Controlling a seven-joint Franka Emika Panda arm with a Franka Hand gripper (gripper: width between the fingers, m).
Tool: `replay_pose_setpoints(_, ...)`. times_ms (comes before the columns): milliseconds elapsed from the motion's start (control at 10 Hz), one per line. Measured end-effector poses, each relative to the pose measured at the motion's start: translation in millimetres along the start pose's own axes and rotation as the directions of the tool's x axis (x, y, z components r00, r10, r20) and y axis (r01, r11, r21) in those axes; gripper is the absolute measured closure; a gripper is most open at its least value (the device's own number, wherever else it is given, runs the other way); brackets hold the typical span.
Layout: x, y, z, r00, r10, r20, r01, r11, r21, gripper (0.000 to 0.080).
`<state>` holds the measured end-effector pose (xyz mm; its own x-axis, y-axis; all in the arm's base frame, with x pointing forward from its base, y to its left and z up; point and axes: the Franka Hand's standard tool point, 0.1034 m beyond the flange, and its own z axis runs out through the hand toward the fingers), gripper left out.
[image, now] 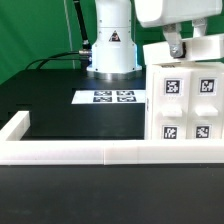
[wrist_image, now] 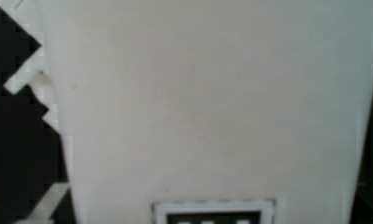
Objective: Assemble cabinet
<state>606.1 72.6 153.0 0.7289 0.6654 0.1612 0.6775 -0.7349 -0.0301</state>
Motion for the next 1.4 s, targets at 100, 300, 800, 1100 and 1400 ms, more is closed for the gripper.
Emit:
replay_pose_setpoints(100, 0.1, 0.1, -0.1, 0.996, 0.092, -0.008, -0.092, 0.996, -0.008, 0.0254)
replay_pose_setpoints(300, 0.0, -1.2, 0.7, 0.966, 0.259, -0.020, -0.259, 0.966, -0.014, 0.0253)
replay_pose_setpoints(800, 0.0, -2.2, 1.5, 0.753, 0.657, -0.023, -0.657, 0.754, -0.002, 0.0253)
replay_pose_setpoints(1100, 2.7, -4.7, 2.4, 0.620, 0.784, -0.024, -0.784, 0.620, 0.002, 0.0253)
replay_pose_setpoints(1400, 4.2, -4.8, 2.8, 0.489, 0.872, -0.024, -0.872, 0.490, 0.011, 0.0253)
